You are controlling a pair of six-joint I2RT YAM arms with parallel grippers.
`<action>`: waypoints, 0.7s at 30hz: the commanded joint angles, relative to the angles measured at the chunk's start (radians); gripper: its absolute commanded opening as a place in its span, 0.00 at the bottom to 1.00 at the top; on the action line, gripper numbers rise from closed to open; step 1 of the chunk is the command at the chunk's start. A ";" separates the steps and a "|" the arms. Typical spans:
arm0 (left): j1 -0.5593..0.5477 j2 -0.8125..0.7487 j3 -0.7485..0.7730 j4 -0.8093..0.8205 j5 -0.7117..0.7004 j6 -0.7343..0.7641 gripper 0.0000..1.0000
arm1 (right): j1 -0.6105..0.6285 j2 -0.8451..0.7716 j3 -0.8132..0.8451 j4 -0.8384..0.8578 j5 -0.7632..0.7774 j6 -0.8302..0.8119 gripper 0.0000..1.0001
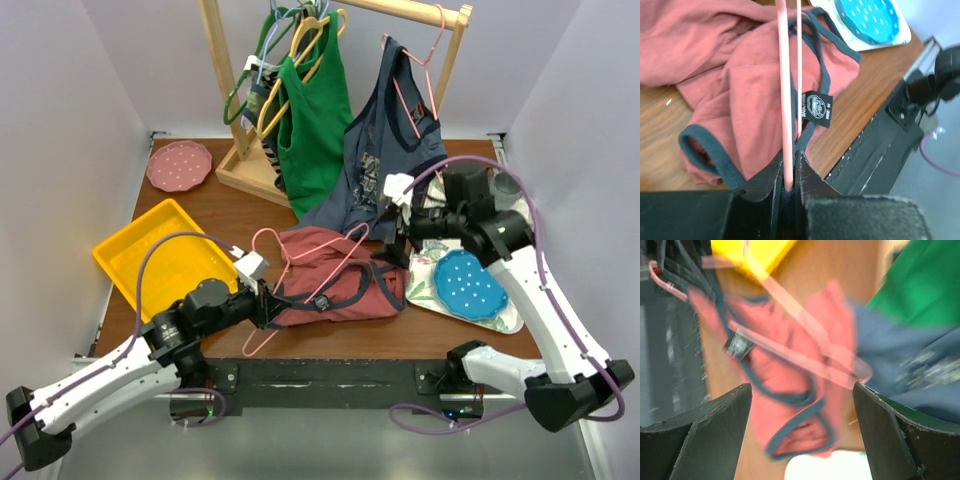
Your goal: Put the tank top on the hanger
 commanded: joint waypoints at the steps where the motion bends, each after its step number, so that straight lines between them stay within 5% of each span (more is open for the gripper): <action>1: 0.003 -0.052 -0.024 0.082 -0.104 -0.112 0.00 | 0.002 0.028 -0.229 0.178 0.123 0.182 0.85; 9: 0.003 -0.081 -0.058 0.097 -0.141 -0.159 0.00 | 0.110 0.132 -0.343 0.406 0.366 0.304 0.78; 12: 0.003 -0.096 -0.074 0.103 -0.139 -0.176 0.00 | 0.169 0.195 -0.341 0.418 0.435 0.313 0.65; 21: 0.003 -0.149 -0.097 0.095 -0.142 -0.187 0.00 | 0.196 0.281 -0.326 0.385 0.545 0.282 0.51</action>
